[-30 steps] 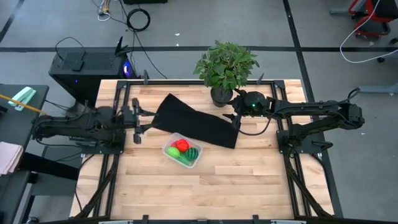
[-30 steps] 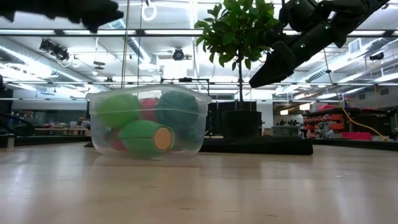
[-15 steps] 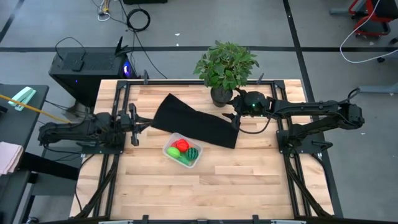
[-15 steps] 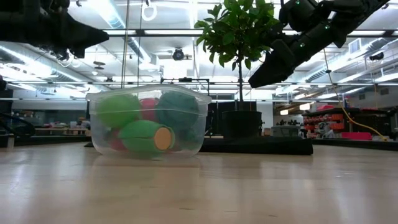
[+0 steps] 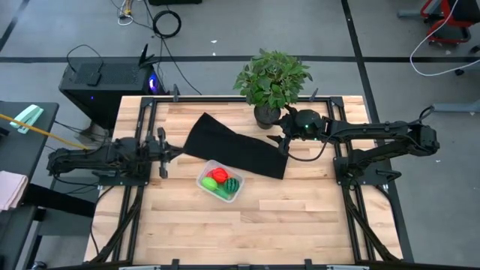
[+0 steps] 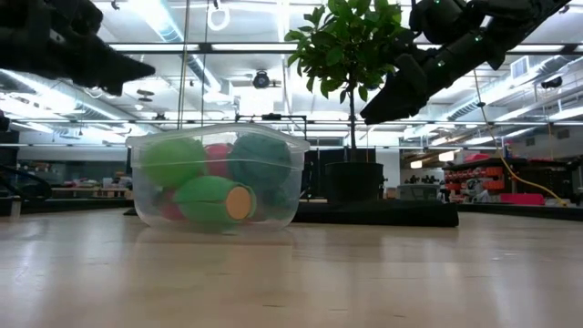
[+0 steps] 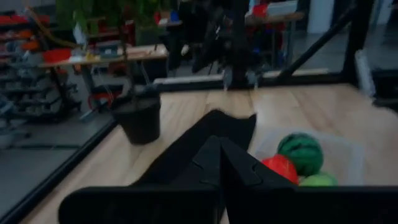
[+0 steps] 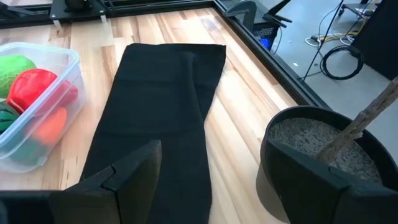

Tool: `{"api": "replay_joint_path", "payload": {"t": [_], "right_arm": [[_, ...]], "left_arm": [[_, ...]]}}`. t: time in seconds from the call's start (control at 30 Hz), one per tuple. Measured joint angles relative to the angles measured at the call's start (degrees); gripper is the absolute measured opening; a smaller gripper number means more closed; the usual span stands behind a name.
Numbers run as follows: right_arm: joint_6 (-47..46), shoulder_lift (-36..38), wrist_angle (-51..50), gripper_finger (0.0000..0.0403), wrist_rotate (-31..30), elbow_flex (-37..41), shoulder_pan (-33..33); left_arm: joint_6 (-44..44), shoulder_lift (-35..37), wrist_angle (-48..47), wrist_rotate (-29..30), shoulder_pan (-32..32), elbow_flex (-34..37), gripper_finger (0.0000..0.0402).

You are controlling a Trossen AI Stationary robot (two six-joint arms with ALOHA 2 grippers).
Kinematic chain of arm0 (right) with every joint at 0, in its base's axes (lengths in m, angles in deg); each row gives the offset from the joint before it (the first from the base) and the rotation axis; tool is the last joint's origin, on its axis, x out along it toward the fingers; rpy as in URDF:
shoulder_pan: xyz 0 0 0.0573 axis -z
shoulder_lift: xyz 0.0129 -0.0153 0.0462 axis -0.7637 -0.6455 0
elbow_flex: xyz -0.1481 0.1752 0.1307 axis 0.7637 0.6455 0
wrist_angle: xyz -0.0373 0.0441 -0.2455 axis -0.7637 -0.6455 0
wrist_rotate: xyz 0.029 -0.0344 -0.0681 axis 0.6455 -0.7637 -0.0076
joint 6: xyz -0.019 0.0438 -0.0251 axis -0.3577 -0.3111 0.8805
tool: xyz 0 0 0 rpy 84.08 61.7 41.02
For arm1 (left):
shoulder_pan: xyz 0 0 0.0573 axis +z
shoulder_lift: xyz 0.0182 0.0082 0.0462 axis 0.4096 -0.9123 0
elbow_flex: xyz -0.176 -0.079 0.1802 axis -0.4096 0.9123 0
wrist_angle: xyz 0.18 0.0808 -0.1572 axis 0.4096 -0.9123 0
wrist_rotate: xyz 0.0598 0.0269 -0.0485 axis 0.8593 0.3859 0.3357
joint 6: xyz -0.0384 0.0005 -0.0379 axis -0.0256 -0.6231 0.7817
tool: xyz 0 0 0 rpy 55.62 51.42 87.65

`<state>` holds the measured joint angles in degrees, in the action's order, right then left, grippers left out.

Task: Pick and placing Produce into tupperware
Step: Return to Home Position

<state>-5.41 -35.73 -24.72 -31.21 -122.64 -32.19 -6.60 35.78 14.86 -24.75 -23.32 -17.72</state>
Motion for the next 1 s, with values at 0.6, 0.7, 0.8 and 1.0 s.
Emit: {"api": "replay_joint_path", "payload": {"t": [0.6, 0.7, 0.8, 1.0], "right_arm": [[-1.49, 0.02, 1.65, 0.0291, 0.01, 0.0, -0.02], [-1.75, 0.02, 1.66, 0.0291, 0.0, 0.0, -0.13], [-1.79, 0.02, 1.82, 0.0291, 0.02, 0.0, -0.13], [-3.0, 0.02, 2.17, 0.0291, 0.0, 0.0, -0.13]], "left_arm": [[0.68, 7.19, 2.12, -5.44, 0.26, 4.67, 0.0002], [0.71, 6.63, 4.45, -5.58, 0.33, 5.51, 0.0002], [0.2, 6.88, 3.48, -5.03, 0.31, 5.55, 0.0001], [1.33, 6.92, 5.44, -5.24, 0.39, 7.93, 0.0002]]}}
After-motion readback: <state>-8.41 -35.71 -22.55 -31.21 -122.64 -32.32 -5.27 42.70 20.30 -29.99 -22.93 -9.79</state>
